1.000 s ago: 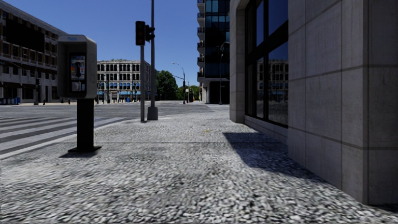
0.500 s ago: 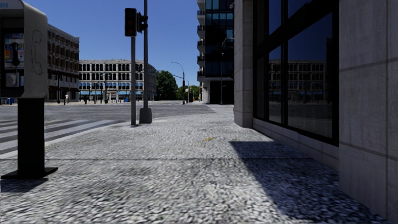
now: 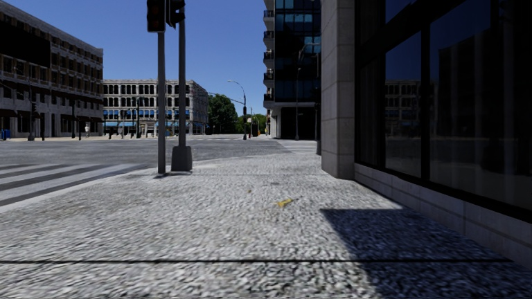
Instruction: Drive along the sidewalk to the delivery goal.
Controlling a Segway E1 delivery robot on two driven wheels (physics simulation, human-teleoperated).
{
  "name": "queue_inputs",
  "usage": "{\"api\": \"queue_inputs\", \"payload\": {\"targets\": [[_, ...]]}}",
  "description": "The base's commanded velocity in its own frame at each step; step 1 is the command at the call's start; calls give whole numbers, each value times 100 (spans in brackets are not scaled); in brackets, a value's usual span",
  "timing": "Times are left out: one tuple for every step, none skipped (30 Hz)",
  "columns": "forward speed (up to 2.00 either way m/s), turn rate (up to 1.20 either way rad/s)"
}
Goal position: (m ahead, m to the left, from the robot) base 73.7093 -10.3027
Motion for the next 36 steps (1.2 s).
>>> {"api": "queue_inputs", "payload": {"targets": [[200, 0], [200, 0], [200, 0], [200, 0], [200, 0], [200, 0], [200, 0], [200, 0], [200, 0], [200, 0], [200, 0], [200, 0], [200, 0], [200, 0], [200, 0], [200, 0], [200, 0], [200, 0], [200, 0], [200, 0], [200, 0], [200, 0], [200, 0], [200, 0], [200, 0], [200, 0], [200, 0], [200, 0], [200, 0], [200, 0], [200, 0], [200, 0], [200, 0], [200, 0], [200, 0], [200, 0]]}}
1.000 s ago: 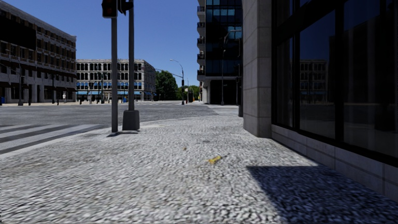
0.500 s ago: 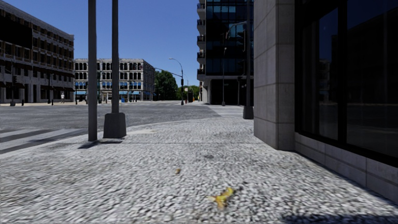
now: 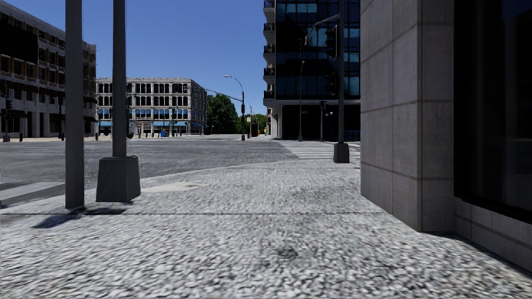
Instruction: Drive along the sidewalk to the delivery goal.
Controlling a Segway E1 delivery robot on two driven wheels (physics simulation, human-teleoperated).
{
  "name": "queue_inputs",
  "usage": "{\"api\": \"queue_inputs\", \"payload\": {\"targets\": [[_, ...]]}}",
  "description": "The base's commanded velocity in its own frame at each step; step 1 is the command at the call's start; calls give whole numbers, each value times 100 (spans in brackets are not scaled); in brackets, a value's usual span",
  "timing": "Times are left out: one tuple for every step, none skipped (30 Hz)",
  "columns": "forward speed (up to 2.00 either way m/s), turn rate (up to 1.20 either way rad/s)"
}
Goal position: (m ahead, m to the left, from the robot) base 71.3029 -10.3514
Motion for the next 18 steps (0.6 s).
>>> {"api": "queue_inputs", "payload": {"targets": [[200, 0], [200, 0], [200, 0], [200, 0], [200, 0], [200, 0], [200, 0], [200, 0], [200, 0], [200, 0], [200, 0], [200, 0], [200, 0], [200, 0], [200, 0], [200, 0], [200, 0], [200, 0]]}}
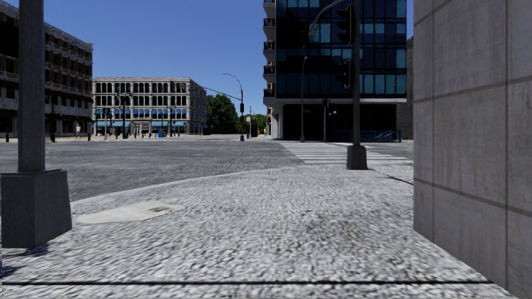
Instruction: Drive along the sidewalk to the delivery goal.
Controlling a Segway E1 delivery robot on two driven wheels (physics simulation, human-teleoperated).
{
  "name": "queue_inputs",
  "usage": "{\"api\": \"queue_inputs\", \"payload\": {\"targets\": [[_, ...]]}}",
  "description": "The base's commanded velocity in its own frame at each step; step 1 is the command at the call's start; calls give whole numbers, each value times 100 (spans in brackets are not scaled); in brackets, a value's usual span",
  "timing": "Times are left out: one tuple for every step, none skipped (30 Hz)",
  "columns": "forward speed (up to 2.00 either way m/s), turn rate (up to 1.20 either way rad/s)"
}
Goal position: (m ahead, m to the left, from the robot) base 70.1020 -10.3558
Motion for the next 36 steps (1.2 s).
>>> {"api": "queue_inputs", "payload": {"targets": [[200, 0], [200, 0], [200, 0], [200, 0], [199, 0], [194, 0], [194, 0], [175, 0], [139, -11], [116, -19], [116, -19], [111, -21], [109, -21], [109, -21], [109, -21], [109, -21], [109, -22], [109, -24], [109, -24], [109, -35], [109, -43], [109, -44], [109, -44], [109, -45], [109, -45], [109, -45], [109, -45], [110, -45], [110, -45], [110, -45], [110, -45], [110, -45], [110, -45], [110, -45], [114, -45], [114, -45]]}}
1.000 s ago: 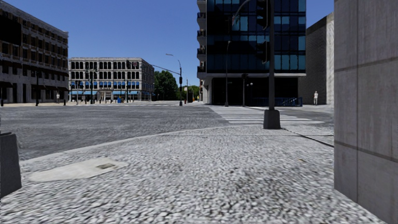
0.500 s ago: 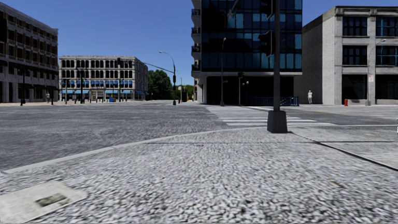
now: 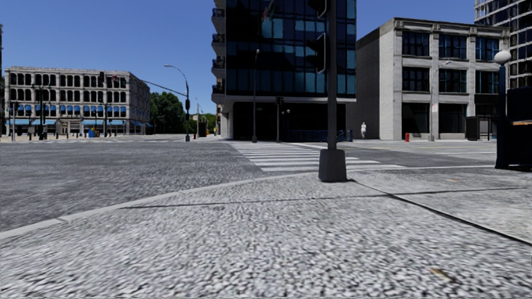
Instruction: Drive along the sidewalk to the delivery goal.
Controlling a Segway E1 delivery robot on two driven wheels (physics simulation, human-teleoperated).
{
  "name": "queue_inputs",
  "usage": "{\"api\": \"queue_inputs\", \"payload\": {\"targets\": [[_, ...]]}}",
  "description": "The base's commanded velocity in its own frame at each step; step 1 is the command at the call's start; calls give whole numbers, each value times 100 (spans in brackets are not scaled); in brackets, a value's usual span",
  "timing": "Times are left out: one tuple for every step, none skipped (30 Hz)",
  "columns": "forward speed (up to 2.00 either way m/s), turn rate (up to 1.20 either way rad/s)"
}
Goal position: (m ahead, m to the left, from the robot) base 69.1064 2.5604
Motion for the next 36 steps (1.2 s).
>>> {"api": "queue_inputs", "payload": {"targets": [[128, -45], [147, -45], [154, -45], [154, -45], [156, -45], [156, -45], [156, -45], [156, -45], [156, -45], [156, -45], [156, -45], [156, -45], [156, -45], [156, -45], [156, -45], [156, -45], [156, -45], [156, -45], [155, -47], [155, -49], [155, -49], [153, -51], [150, -51], [149, -52], [149, -52], [148, -52], [147, -52], [146, -53], [146, -53], [146, -53], [145, -54], [145, -54], [145, -54], [145, -54], [145, -54], [145, -54]]}}
